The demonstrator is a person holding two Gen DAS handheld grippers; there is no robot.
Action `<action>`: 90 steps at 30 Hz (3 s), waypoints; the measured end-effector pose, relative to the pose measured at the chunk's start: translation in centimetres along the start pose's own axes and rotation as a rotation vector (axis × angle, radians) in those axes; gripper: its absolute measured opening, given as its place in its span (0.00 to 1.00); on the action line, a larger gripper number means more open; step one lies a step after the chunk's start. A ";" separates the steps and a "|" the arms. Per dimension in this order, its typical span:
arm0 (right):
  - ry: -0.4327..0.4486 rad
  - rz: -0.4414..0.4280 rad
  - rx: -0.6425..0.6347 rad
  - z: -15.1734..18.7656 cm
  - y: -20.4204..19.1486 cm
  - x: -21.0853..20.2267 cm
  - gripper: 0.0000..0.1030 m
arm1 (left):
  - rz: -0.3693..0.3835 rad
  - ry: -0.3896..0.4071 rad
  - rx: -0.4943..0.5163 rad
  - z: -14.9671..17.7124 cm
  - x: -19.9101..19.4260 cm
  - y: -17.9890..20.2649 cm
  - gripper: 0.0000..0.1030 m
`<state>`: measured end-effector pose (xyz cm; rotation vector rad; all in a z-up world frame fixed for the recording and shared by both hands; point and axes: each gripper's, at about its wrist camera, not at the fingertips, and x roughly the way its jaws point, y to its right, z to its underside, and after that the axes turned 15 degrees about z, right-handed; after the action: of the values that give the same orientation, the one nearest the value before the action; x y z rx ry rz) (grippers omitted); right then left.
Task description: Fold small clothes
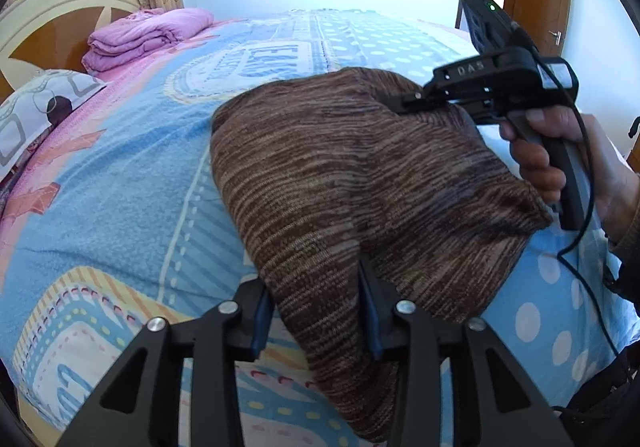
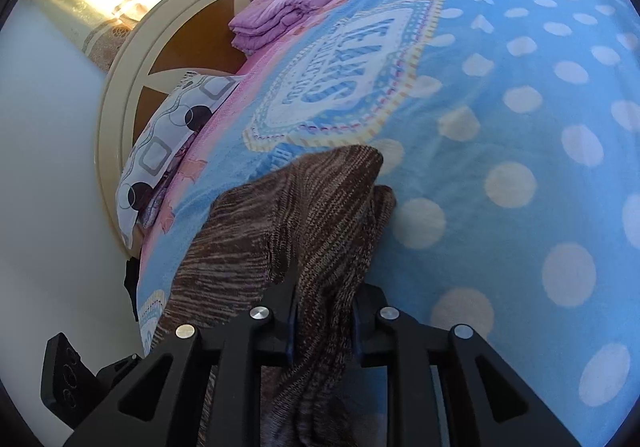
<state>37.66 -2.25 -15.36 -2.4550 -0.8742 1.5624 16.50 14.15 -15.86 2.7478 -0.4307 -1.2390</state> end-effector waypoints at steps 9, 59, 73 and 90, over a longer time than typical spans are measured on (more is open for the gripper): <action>0.105 0.026 -0.007 2.7 0.2 -4.3 0.32 | -0.049 0.028 0.016 -0.3 -1.8 0.6 0.61; 0.496 0.457 -0.302 17.9 -11.4 -22.5 0.48 | -0.174 0.319 -0.032 -1.0 -12.0 2.4 1.00; 0.490 0.449 -0.312 18.1 -11.8 -22.1 0.48 | -0.174 0.314 -0.034 -0.7 -11.8 2.5 1.00; 0.480 0.446 -0.320 18.3 -12.0 -21.8 0.48 | -0.175 0.310 -0.038 -0.5 -11.6 2.1 1.00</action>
<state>10.32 -7.41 -1.99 -3.2263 -0.5488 0.8754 9.11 15.48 -6.81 2.9250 -0.1386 -0.8158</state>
